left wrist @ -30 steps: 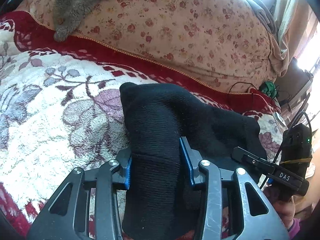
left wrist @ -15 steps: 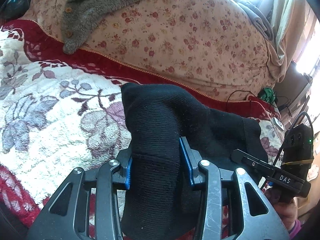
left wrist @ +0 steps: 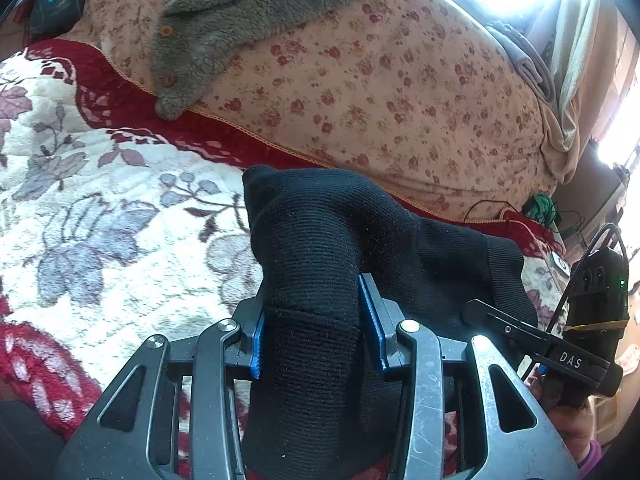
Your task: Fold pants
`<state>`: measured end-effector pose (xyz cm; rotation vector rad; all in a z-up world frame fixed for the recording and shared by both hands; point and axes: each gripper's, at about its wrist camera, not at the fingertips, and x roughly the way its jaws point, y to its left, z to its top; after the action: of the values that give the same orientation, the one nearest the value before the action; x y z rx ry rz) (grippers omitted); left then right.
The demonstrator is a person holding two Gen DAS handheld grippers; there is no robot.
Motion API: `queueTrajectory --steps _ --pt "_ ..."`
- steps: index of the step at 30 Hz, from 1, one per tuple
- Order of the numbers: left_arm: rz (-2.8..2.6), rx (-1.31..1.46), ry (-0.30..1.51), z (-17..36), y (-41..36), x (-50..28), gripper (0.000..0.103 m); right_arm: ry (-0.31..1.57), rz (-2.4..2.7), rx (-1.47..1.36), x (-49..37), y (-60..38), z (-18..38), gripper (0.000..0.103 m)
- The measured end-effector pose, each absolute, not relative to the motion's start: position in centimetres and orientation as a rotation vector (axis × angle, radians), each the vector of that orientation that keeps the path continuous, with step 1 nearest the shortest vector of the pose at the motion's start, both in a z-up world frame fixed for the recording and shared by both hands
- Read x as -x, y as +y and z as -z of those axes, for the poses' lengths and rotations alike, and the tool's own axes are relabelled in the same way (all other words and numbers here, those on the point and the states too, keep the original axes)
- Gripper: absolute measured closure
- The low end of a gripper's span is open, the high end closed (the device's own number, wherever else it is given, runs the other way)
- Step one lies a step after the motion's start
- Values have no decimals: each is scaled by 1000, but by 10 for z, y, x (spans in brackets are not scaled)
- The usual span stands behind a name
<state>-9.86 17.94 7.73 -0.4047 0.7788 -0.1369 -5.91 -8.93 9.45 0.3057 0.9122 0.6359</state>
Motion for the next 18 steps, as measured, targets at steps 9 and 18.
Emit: queueTrajectory --steps 9,18 --pt "83 431 761 -81 212 107 64 917 -686 -274 55 -51 -99 56" --pt "0 448 741 -86 260 119 64 936 -757 -230 50 3 -99 56"
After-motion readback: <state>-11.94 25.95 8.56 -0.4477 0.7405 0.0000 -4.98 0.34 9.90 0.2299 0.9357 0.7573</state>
